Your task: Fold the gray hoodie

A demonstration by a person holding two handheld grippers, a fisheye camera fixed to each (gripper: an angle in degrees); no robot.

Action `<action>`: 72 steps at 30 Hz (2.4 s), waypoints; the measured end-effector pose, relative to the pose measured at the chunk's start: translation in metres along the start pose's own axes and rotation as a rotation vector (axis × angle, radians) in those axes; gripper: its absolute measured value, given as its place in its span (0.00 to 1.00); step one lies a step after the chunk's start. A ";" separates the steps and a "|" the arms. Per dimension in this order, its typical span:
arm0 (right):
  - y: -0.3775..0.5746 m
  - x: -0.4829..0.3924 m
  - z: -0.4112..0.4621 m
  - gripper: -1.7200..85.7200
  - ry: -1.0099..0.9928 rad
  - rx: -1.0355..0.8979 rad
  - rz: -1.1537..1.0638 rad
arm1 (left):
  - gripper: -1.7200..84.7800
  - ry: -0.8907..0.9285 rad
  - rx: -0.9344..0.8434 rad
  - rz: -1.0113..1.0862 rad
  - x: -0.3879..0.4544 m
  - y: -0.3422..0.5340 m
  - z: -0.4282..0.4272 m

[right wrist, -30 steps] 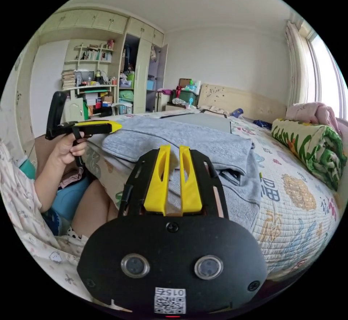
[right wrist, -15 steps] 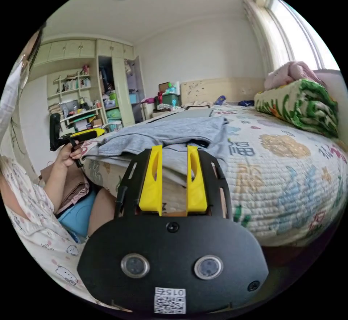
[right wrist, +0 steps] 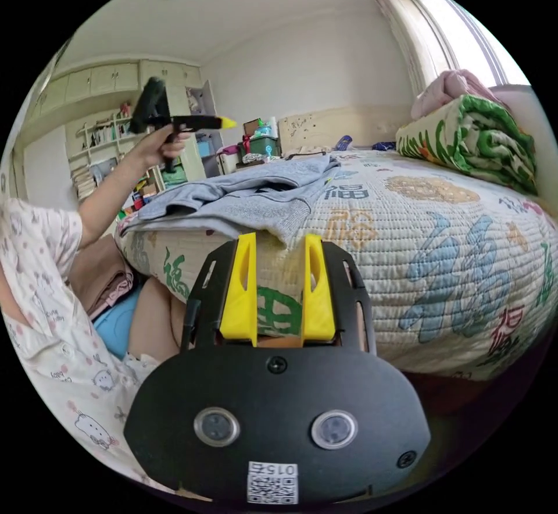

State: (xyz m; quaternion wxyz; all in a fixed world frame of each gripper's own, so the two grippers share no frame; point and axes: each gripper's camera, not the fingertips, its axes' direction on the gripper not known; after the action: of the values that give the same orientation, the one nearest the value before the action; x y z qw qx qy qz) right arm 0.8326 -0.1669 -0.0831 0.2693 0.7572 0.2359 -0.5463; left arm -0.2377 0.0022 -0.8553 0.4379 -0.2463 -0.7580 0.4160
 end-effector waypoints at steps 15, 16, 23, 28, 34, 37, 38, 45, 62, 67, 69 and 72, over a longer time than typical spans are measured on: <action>0.027 0.040 -0.036 0.09 -0.090 0.216 0.045 | 0.13 -0.049 -0.466 -0.038 0.033 -0.157 0.384; 0.030 0.039 -0.037 0.10 -0.092 0.224 0.033 | 0.12 -0.050 -0.487 -0.037 0.036 -0.159 0.397; 0.045 0.054 -0.036 0.06 -0.043 0.211 0.061 | 0.05 -0.081 -0.519 -0.020 0.043 -0.174 0.423; 0.059 0.078 -0.059 0.04 0.070 0.278 0.102 | 0.04 -0.126 -0.395 -0.068 0.035 -0.208 0.384; 0.058 0.100 -0.127 0.03 0.281 0.488 0.136 | 0.03 0.025 -0.029 -0.193 0.017 -0.272 0.271; 0.062 0.085 -0.169 0.03 0.297 0.671 0.103 | 0.03 0.158 0.162 -0.259 -0.012 -0.290 0.193; 0.064 0.074 -0.180 0.03 0.260 0.725 0.079 | 0.03 0.198 0.217 -0.288 -0.030 -0.290 0.163; 0.069 -0.021 -0.157 0.03 -0.171 0.682 -0.145 | 0.03 0.285 0.359 -0.442 -0.170 -0.200 0.031; 0.168 -0.217 0.054 0.04 -0.440 0.141 -0.382 | 0.14 0.295 0.047 -0.683 -0.393 0.015 -0.024; 0.193 -0.208 0.066 0.04 -0.458 0.116 -0.378 | 0.15 0.390 -0.157 -0.630 -0.387 -0.025 0.034; 0.204 -0.204 0.068 0.04 -0.454 0.100 -0.385 | 0.12 0.391 -0.173 -0.579 -0.381 -0.036 0.038; 0.222 -0.203 0.074 0.04 -0.433 0.075 -0.418 | 0.08 0.338 -0.085 -0.554 -0.377 -0.046 0.020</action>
State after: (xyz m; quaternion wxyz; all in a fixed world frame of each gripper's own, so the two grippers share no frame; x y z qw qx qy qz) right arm 0.8663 -0.3944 0.1254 0.1670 0.5675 0.3032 -0.7471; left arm -0.0687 -0.3083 -0.9943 0.6436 -0.1142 -0.7293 0.2022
